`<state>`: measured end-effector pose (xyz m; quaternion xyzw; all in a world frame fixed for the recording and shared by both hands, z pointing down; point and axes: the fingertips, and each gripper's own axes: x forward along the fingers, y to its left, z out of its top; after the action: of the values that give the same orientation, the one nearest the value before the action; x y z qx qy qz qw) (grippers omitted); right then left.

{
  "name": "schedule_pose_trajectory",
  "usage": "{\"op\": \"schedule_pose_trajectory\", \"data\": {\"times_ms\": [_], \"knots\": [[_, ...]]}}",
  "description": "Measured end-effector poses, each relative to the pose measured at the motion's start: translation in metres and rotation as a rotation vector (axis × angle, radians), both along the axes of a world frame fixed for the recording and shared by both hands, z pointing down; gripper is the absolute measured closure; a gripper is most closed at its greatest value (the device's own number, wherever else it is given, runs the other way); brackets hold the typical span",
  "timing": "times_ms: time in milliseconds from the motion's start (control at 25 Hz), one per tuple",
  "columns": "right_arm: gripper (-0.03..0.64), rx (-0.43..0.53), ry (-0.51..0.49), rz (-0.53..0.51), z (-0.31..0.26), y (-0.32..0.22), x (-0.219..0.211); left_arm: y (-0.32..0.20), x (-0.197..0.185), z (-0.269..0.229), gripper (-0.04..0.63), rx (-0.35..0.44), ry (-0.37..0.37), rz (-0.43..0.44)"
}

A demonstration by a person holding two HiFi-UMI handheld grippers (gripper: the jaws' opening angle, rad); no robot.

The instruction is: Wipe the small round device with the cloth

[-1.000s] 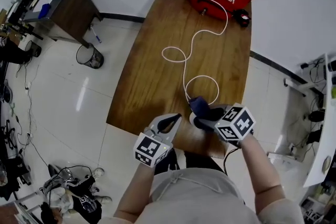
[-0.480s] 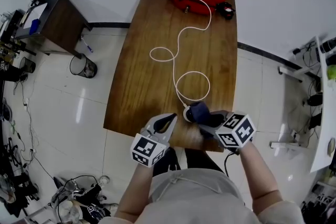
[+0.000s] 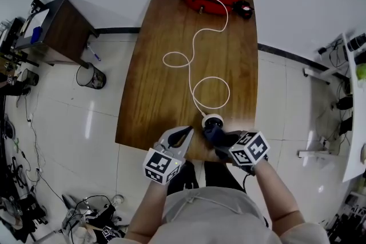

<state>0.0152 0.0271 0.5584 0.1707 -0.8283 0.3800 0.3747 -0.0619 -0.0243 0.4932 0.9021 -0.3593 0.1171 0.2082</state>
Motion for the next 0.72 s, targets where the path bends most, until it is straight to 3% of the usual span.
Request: {"op": "schedule_pose_trajectory", "data": {"times_ms": [240, 520, 560, 640, 720], "knots": [[0.497, -0.070, 0.051, 0.119, 0.029, 0.006, 0.047, 0.004, 0.014, 0.011, 0.589, -0.013, -0.012, 0.055], [0.497, 0.109, 0.029, 0.269, -0.013, -0.038, 0.079, -0.002, 0.034, 0.011, 0.589, 0.001, -0.037, 0.074], [0.497, 0.141, 0.024, 0.284, -0.021, -0.046, 0.080, -0.003, 0.038, 0.011, 0.557, 0.015, -0.056, 0.076], [0.497, 0.199, 0.018, 0.305, -0.030, -0.060, 0.082, -0.004, 0.048, 0.016, 0.316, 0.030, -0.101, 0.082], [0.497, 0.235, 0.011, 0.318, -0.034, -0.069, 0.080, -0.005, 0.055, 0.026, 0.229, 0.030, -0.138, 0.071]]}}
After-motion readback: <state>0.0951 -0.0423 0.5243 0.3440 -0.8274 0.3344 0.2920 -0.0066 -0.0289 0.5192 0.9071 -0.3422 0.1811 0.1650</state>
